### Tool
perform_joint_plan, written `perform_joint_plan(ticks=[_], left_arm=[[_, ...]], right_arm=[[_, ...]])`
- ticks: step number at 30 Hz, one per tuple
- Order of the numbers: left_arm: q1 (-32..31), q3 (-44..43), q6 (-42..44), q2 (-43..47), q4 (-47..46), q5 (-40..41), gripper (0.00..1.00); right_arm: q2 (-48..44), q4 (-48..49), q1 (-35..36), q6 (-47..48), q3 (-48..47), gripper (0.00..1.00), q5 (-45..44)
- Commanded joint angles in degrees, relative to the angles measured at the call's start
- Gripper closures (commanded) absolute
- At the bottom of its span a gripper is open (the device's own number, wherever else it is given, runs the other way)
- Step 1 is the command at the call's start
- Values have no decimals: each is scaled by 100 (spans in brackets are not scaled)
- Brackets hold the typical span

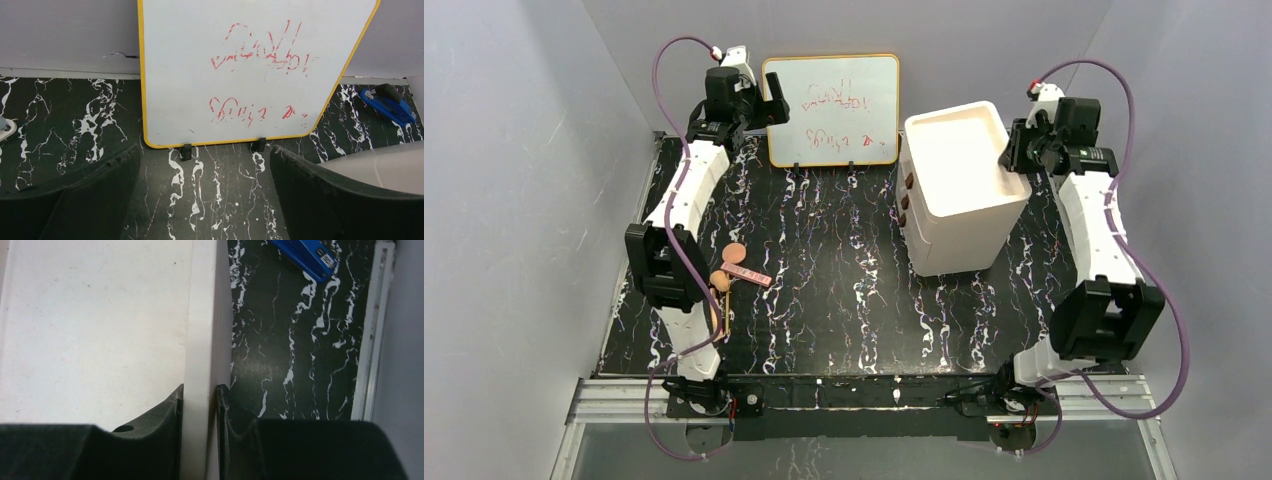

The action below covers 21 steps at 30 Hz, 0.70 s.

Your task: Organize the makeup

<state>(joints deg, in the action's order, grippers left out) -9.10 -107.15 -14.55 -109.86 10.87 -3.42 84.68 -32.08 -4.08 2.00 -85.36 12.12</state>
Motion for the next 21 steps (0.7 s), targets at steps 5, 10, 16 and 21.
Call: perform_joint_plan(ticks=[5, 10, 16, 21], left_arm=[[93, 709, -26, 821, 61, -407, 2], [93, 1589, 2, 1296, 170, -438, 2], [97, 2898, 31, 2048, 472, -249, 2], [93, 3595, 90, 2632, 830, 107, 2]], right_arm=[[1297, -788, 271, 811, -2037, 82, 2037], [1944, -1080, 293, 1030, -2714, 84, 2178], [2405, -1044, 293, 1184, -3367, 84, 2226], [2841, -1255, 293, 979, -3997, 56, 2262]])
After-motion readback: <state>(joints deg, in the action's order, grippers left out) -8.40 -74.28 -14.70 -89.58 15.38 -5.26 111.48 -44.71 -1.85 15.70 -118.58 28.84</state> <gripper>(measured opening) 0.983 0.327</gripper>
